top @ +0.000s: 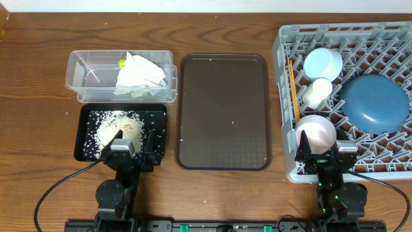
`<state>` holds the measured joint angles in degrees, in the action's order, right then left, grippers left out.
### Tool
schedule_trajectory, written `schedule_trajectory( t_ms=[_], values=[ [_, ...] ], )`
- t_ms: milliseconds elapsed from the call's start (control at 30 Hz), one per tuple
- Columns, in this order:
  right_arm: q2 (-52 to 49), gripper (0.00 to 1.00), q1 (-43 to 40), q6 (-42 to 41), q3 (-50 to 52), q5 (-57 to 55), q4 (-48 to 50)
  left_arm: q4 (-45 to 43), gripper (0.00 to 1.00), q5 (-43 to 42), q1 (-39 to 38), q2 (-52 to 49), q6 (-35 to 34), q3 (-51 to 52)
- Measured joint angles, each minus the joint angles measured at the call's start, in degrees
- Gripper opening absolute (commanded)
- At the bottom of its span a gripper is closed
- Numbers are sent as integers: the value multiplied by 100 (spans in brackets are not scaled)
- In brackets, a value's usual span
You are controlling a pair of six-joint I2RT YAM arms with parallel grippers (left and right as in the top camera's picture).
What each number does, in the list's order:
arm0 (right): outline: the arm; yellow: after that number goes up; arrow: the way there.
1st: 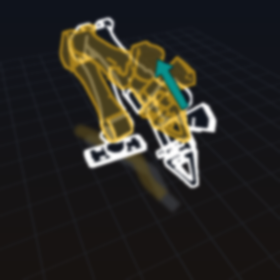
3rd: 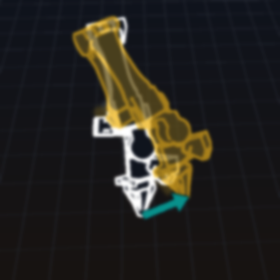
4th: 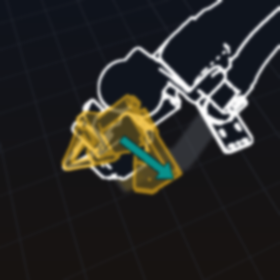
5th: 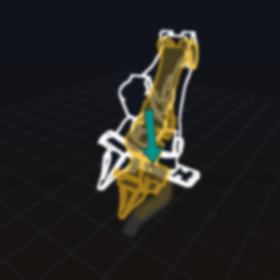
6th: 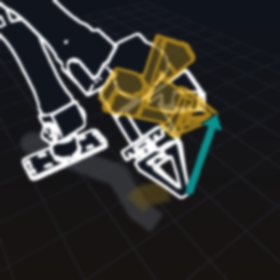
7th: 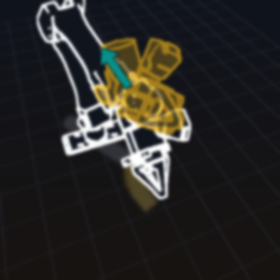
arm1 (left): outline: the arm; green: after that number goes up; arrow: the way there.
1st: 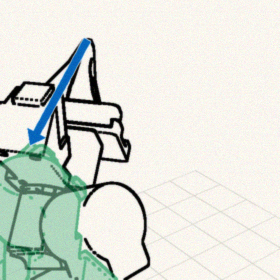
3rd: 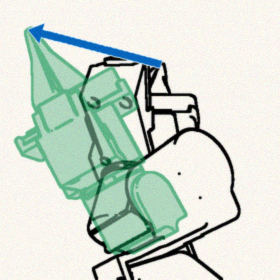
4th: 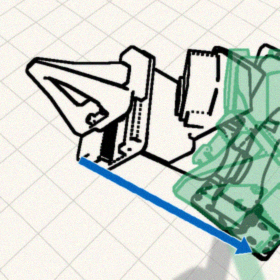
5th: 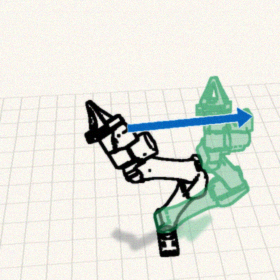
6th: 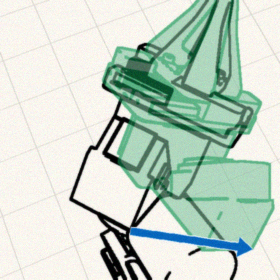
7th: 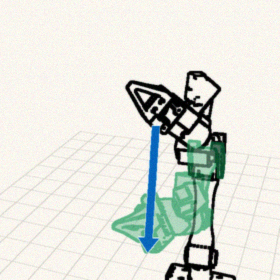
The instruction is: Sort waste into correct bins and load items into the dishwasher rack
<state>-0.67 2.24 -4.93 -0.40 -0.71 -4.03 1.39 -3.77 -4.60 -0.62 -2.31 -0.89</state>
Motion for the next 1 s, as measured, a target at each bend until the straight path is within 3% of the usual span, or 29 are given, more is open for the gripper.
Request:
schedule_trajectory(
  t_ms=[267, 1000],
  values=[
    [0, 99, 0, 0, 0, 0, 0, 11, 90, 74, -37, 0, 667, -4],
    [0, 99, 0, 0, 0, 0, 0, 11, 90, 74, 46, 0, 817, -7]
  ],
)
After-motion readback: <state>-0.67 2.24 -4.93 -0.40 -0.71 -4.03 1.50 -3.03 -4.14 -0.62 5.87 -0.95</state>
